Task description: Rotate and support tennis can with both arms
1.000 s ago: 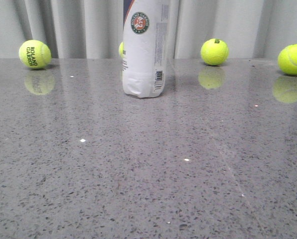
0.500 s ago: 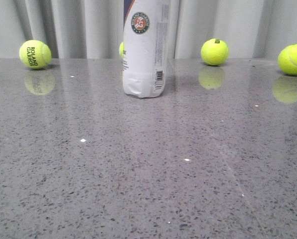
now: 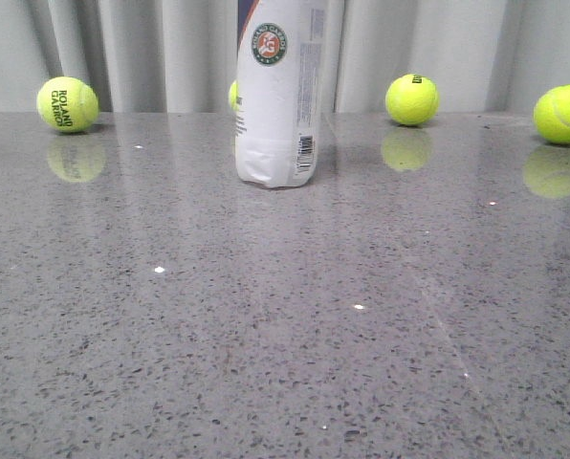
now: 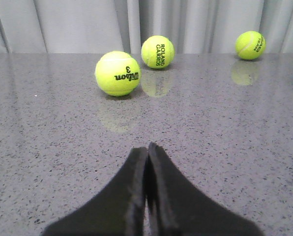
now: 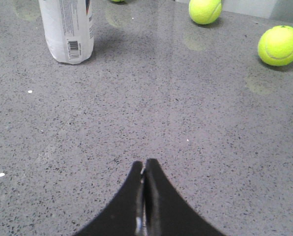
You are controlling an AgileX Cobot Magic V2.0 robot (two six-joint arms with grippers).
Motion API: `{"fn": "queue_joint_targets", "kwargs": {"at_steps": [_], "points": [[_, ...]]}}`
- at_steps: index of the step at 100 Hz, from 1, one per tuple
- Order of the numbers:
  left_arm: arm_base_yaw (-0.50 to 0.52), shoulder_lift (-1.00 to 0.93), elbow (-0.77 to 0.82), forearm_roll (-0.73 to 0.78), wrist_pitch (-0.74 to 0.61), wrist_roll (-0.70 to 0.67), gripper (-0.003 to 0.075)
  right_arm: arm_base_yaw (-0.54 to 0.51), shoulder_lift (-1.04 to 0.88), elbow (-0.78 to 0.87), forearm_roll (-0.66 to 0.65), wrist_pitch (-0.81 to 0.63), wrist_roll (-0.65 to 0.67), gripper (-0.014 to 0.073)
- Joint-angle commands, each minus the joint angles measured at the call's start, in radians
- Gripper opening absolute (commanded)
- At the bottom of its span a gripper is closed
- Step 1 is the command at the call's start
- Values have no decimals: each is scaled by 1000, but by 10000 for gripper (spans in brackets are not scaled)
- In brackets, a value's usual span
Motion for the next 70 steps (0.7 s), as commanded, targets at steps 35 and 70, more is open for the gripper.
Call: {"fn": "queue_joint_targets", "kwargs": {"at_steps": [35, 70], "points": [[2, -34, 45, -2, -74, -10, -20, -65, 8, 90, 10, -369, -3, -67], [2, -34, 45, -2, -74, -10, -20, -302, -111, 329, 72, -695, -18, -67]]}}
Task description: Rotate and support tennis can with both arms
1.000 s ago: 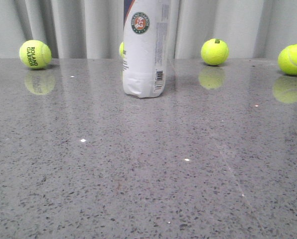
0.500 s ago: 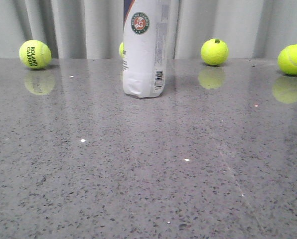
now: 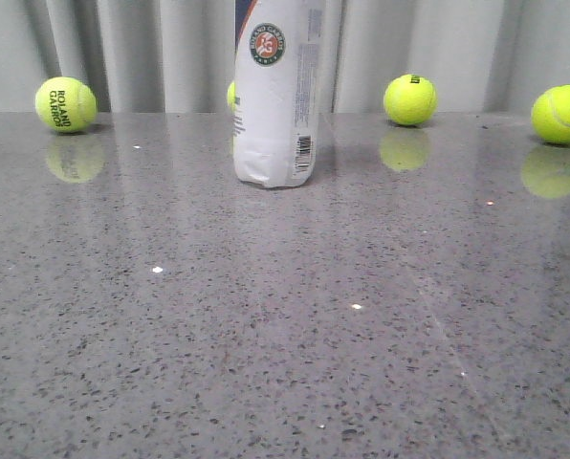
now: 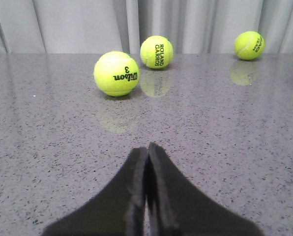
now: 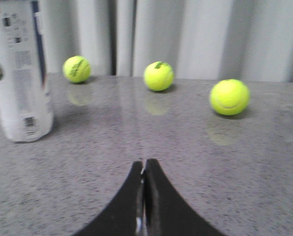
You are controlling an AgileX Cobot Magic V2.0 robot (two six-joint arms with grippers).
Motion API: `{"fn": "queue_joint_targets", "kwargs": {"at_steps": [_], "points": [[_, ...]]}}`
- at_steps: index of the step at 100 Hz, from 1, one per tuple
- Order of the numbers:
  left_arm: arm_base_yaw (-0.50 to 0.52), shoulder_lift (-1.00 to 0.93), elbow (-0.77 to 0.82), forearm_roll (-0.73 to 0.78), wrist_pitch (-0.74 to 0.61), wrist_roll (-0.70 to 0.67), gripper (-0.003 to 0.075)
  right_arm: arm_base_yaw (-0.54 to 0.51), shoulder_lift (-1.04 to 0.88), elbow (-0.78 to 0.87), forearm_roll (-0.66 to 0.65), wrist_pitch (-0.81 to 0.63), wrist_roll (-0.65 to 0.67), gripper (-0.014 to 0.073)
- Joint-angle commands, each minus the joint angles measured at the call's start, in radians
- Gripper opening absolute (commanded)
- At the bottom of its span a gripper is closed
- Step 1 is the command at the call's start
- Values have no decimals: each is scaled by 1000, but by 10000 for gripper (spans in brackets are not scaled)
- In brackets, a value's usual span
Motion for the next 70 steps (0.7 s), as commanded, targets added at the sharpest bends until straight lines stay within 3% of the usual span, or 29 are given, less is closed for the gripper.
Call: {"fn": "queue_joint_targets", "kwargs": {"at_steps": [1, 25, 43, 70], "points": [[2, -34, 45, -2, -75, -10, -20, -56, -31, 29, 2, -132, -12, -67], [2, -34, 45, -2, -75, -10, -20, -136, -146, 130, 2, -132, -12, -67], [2, -34, 45, -2, -75, -10, -20, -142, -253, 150, 2, -54, -3, -67], [2, -34, 45, -2, -75, -10, -20, -142, -251, 150, 2, -51, -3, -67]]}}
